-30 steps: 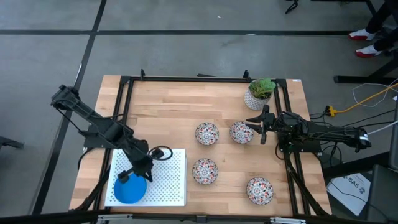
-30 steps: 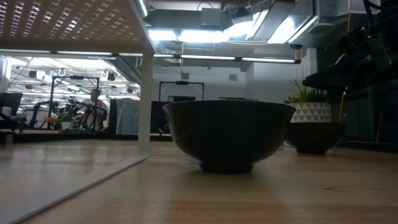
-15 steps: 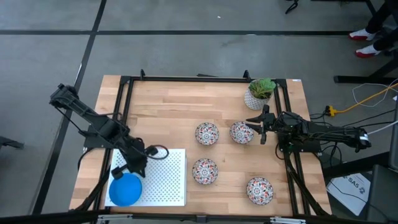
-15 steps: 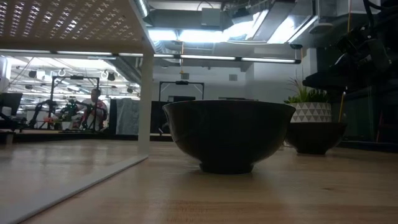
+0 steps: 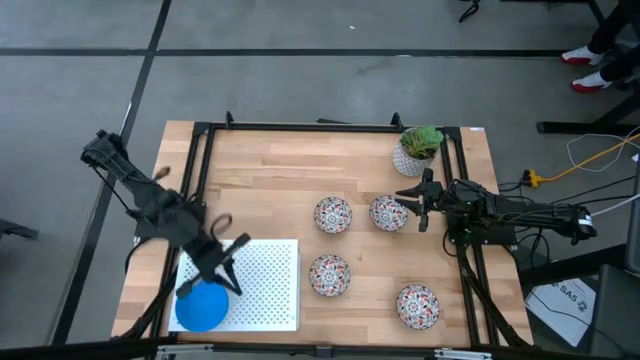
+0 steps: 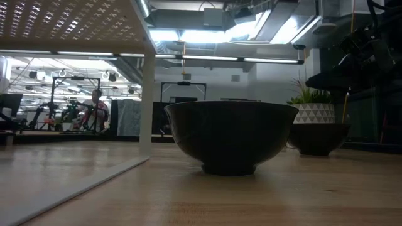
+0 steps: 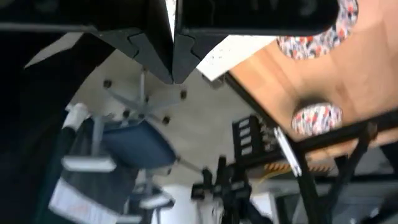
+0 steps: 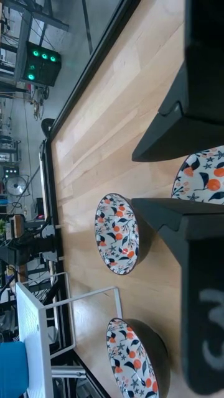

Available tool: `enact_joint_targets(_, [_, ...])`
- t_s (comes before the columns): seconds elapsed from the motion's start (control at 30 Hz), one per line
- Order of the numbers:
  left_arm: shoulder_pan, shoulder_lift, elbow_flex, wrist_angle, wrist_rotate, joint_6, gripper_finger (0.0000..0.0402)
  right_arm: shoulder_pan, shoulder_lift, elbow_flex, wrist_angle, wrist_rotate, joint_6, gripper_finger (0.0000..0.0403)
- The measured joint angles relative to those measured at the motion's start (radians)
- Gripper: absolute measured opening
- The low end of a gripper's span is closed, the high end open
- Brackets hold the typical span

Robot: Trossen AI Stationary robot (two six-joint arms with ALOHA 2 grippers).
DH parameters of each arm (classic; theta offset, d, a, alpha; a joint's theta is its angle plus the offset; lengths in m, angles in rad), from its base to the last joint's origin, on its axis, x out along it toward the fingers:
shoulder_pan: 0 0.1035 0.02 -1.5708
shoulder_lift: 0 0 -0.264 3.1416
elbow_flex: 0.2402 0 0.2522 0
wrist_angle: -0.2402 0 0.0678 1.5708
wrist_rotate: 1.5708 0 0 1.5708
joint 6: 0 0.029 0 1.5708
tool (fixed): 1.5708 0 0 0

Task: Pick & Place Mini bowls
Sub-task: Adjust the stacked blue bowls

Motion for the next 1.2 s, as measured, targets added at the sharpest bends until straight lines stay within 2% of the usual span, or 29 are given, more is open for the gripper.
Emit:
enact_joint_targets(0.17, [-0.083, 0.079, 0.027, -0.03, -0.198, -0.094, 0.0002, 0.0, 0.0, 0.0, 0.0, 0.0, 0.0, 0.0104])
enact_joint_targets(0.3, [-0.123, 0.147, 0.134, -0.183, -0.304, -0.145, 0.0001, 0.0, 0.0, 0.0, 0.0, 0.0, 0.0, 0.0104])
enact_joint_targets(0.5, [-0.158, 0.264, 0.32, -0.431, -0.318, -0.326, 0.0001, 0.0, 0.0, 0.0, 0.0, 0.0, 0.0, 0.0104])
enact_joint_targets(0.7, [-0.208, 0.373, 0.503, -0.58, -0.369, -0.527, 0.0002, 0.0, 0.0, 0.0, 0.0, 0.0, 0.0, 0.0104])
enact_joint_targets(0.97, [-0.303, 0.523, 0.751, -0.79, -0.371, -0.787, 0.0002, 0.0, 0.0, 0.0, 0.0, 0.0, 0.0, 0.0104])
enact_joint_targets(1.1, [-0.36, 0.584, 0.818, -0.888, -0.348, -0.908, 0.0001, 0.0, 0.0, 0.0, 0.0, 0.0, 0.0, 0.0104])
enact_joint_targets(1.2, [-0.393, 0.617, 0.825, -0.899, -0.343, -0.983, 0.0001, 0.0, 0.0, 0.0, 0.0, 0.0, 0.0, 0.0104])
